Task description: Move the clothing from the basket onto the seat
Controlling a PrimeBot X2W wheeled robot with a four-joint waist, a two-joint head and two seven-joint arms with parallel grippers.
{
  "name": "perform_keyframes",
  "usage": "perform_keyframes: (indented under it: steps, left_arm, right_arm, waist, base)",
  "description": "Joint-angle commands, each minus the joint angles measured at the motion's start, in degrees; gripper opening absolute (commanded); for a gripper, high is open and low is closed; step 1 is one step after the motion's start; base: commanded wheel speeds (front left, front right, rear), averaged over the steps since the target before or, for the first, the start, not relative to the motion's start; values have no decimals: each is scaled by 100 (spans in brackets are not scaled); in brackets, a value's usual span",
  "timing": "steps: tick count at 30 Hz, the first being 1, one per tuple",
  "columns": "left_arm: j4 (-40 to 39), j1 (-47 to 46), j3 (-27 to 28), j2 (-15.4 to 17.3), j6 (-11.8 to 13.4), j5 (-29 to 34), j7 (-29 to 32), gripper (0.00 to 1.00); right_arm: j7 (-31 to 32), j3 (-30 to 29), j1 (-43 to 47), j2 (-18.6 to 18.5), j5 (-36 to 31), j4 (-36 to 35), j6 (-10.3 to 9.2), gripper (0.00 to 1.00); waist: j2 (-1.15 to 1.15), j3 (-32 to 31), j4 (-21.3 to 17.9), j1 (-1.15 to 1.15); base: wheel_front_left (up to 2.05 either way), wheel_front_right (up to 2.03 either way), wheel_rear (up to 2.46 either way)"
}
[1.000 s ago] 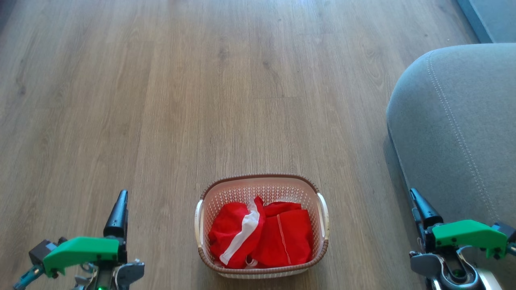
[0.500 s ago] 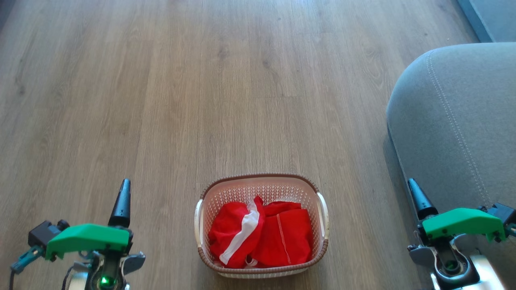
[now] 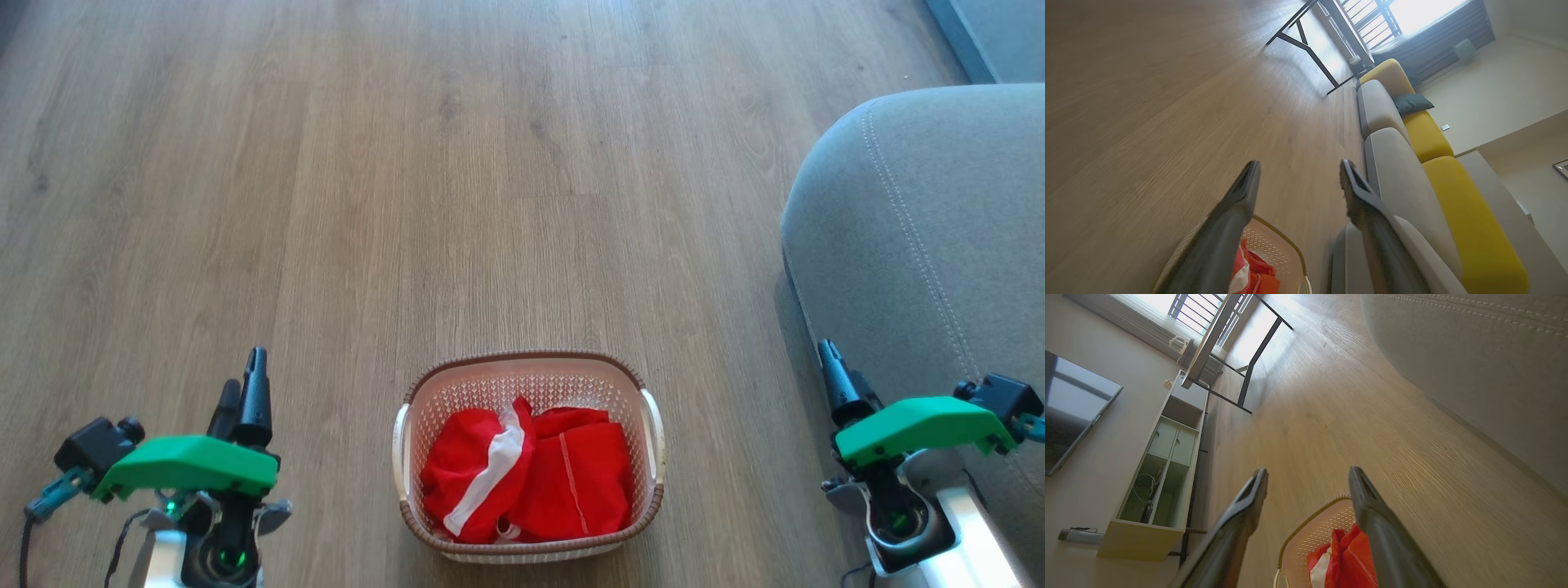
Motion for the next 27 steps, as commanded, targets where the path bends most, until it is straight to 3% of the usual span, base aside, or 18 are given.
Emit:
perform_keyframes:
  steps: [1, 27]
  left_arm:
    - [-160, -375, 97, 109, -19, 198, -79, 100]
    - [117, -805, 75, 136, -28, 1996, -503, 100]
  right_arm:
    - [-91, 85, -372, -139, -169, -139, 20, 100]
    - [-510, 480, -864, -341, -1690, 163, 28, 100]
  waist:
    - [0, 3, -2, 0]
    - [0, 8, 10, 0]
  base:
    - [0, 0, 0]
    - [0, 0, 0]
